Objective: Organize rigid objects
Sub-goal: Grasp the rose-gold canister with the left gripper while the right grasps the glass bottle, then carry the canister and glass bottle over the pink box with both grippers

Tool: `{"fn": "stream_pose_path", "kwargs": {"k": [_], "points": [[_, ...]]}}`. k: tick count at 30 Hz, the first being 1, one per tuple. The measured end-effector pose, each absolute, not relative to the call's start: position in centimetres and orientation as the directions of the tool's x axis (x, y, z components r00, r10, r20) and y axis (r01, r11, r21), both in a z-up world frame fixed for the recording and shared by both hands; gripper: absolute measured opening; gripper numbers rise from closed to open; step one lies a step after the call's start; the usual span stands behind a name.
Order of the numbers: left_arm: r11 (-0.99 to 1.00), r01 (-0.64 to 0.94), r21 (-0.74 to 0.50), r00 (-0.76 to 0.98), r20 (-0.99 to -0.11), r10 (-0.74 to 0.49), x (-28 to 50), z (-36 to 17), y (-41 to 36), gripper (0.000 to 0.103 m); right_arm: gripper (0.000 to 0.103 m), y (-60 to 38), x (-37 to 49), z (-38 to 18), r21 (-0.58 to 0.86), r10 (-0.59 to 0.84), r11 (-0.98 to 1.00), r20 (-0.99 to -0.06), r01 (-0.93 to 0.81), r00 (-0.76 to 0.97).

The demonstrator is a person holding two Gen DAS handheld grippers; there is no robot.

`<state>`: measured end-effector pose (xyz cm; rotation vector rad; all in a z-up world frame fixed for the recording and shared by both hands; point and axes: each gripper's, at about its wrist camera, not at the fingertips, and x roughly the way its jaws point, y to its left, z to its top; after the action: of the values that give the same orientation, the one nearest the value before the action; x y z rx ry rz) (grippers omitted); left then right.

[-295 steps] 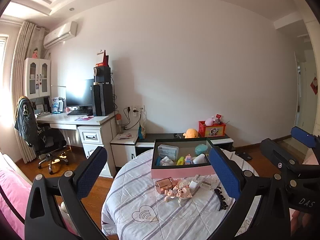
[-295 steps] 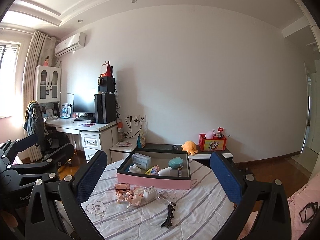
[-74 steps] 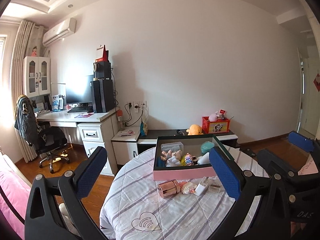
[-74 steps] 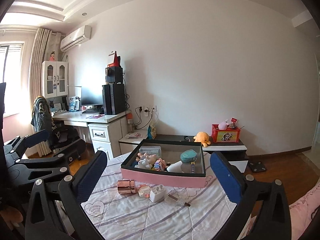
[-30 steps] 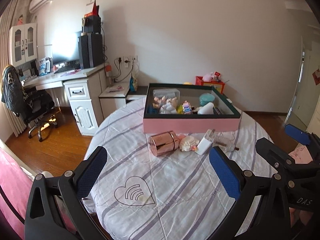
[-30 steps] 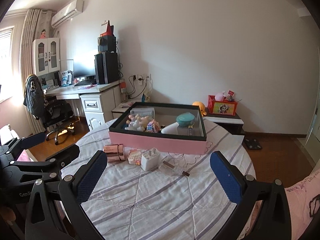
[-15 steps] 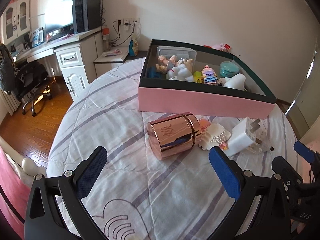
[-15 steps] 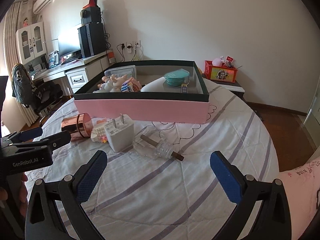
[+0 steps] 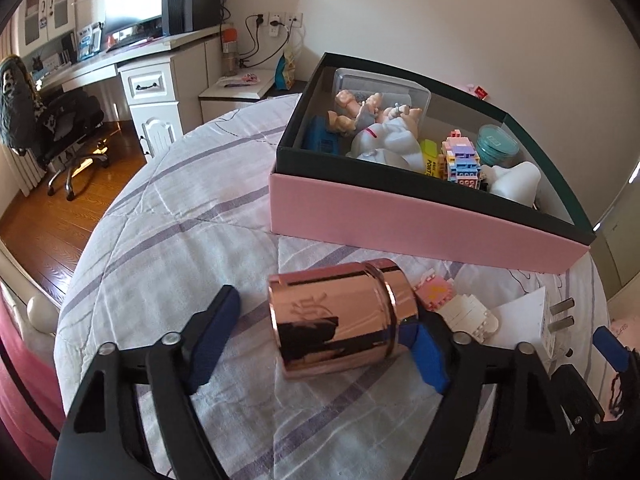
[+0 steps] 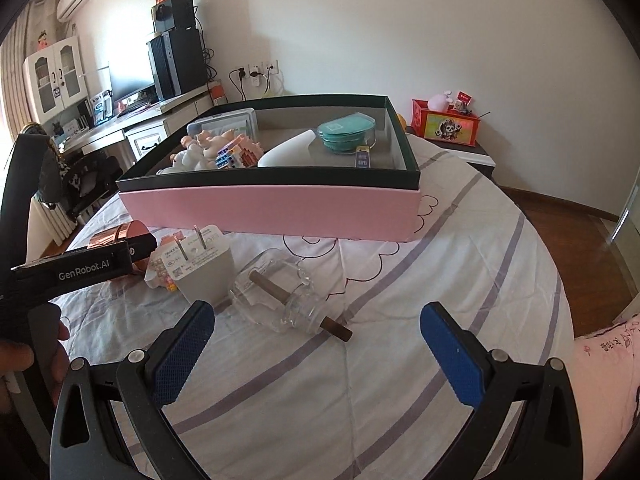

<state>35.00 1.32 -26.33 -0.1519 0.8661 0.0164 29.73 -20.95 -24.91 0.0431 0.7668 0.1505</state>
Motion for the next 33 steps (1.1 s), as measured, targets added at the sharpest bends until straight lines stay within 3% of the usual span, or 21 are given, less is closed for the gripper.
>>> {"fn": "stream_pose_path", "kwargs": {"k": [1,4,14,17,18,19,25,33], "points": [[0.989,-0.079,-0.127,0.657,-0.753,-0.044,34.8,-26.2,1.4,0.061,0.103,-20.9,29.9,-25.1,0.094,0.152,0.988,-0.693,-0.12,0.704],[0.992,-0.063,-0.111,0.666,-0.745,-0.041,34.1,-25.8,1.7,0.056,0.103,-20.7,30.5,-25.4,0.082,0.142,0.989,-0.716,-0.12,0.684],[0.994,-0.02,-0.112,0.67,-0.739,-0.07,32.0,-25.7,3.1,0.056,0.101,-18.6,34.2,-26.8,0.028,0.155,0.976,-0.782,-0.215,0.604],[0.993,-0.02,-0.116,0.672,-0.737,-0.072,31.5,-25.7,3.4,0.056,0.08,-18.4,34.2,-26.9,0.036,0.174,0.971,-0.782,-0.236,0.599],[0.993,-0.017,-0.114,0.672,-0.737,-0.073,31.3,-25.7,3.4,0.056,0.065,-18.5,34.0,-26.7,0.044,0.188,0.969,-0.774,-0.245,0.604],[0.994,-0.015,-0.112,0.672,-0.737,-0.073,31.2,-25.6,3.4,0.056,0.059,-18.5,33.9,-26.6,0.048,0.196,0.967,-0.771,-0.251,0.606],[0.994,0.005,-0.108,0.699,-0.711,-0.08,29.5,-24.7,3.0,0.056,0.059,-18.9,32.6,-26.0,0.069,0.224,0.963,-0.744,-0.261,0.629],[0.997,0.022,-0.07,0.796,-0.603,-0.06,25.4,-20.8,1.5,0.055,0.059,-19.8,26.8,-21.4,0.095,0.234,0.971,-0.559,-0.219,0.796]]}}
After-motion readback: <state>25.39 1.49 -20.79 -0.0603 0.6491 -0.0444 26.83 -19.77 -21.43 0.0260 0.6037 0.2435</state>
